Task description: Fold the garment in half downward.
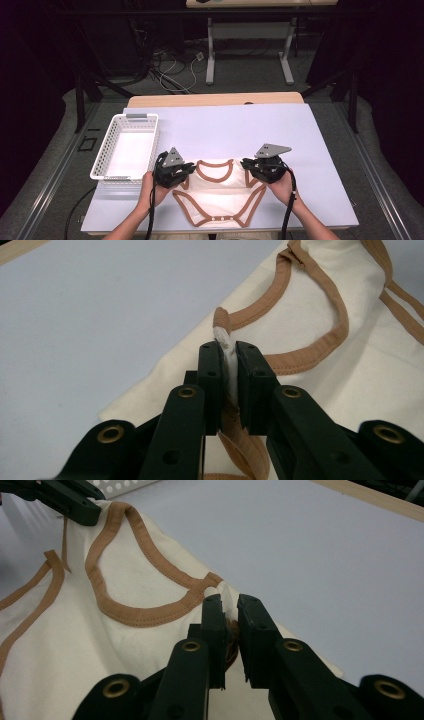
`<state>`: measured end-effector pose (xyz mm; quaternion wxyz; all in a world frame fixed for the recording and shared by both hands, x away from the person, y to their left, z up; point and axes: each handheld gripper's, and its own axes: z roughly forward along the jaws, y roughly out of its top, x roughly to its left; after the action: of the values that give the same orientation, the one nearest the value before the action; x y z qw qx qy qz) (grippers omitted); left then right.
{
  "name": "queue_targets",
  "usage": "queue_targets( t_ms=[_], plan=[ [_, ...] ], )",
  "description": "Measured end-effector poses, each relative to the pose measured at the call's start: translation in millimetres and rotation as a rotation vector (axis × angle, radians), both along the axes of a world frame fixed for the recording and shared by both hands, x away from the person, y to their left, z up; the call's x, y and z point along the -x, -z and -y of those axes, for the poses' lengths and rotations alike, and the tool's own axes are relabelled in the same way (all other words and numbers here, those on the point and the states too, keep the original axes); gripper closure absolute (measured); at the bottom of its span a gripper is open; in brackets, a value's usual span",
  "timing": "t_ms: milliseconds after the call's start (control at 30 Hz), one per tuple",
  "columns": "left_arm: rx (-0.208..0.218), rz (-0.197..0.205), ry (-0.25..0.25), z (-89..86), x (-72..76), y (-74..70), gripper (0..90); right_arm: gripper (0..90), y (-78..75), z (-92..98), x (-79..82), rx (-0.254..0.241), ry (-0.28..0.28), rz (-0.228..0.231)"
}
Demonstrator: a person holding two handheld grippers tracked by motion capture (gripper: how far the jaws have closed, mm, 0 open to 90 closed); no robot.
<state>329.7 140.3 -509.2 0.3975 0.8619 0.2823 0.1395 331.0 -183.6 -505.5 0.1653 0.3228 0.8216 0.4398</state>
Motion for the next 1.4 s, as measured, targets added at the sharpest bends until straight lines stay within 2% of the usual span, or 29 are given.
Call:
queue_targets(
  t_ms=[100, 333, 367, 400, 567, 733, 1400],
  plan=[
    [-0.002, 0.008, 0.002, -0.7, 0.8, 0.3, 82.1, 82.1, -0.3, -0.2, 2.0, 0.002, -0.006, 0.001],
    [-0.011, -0.005, 0.013, -0.8, 5.4, 4.0, 82.1, 82.1, -0.5, -1.8, 7.1, 0.012, -0.022, -0.010],
    [-0.006, -0.017, 0.012, -0.8, 6.9, 4.5, 82.1, 82.1, -0.3, -1.7, 7.1, 0.012, -0.031, -0.007],
    [-0.010, -0.008, 0.014, -1.3, 7.6, 5.1, 82.1, 82.1, -0.4, -1.6, 7.7, 0.016, -0.033, -0.010],
    [-0.010, -0.022, 0.023, -2.6, 12.1, 7.0, 82.0, 82.2, 0.2, -1.7, 11.7, 0.015, -0.038, -0.018],
    [-0.014, -0.020, 0.029, -3.4, 15.8, 8.8, 82.0, 82.2, 2.7, -4.1, 14.8, 0.026, -0.051, -0.026],
    [-0.016, -0.039, 0.025, -8.4, 22.9, 12.7, 81.8, 82.2, 6.4, -6.0, 24.0, 0.042, -0.075, -0.047]
  ],
)
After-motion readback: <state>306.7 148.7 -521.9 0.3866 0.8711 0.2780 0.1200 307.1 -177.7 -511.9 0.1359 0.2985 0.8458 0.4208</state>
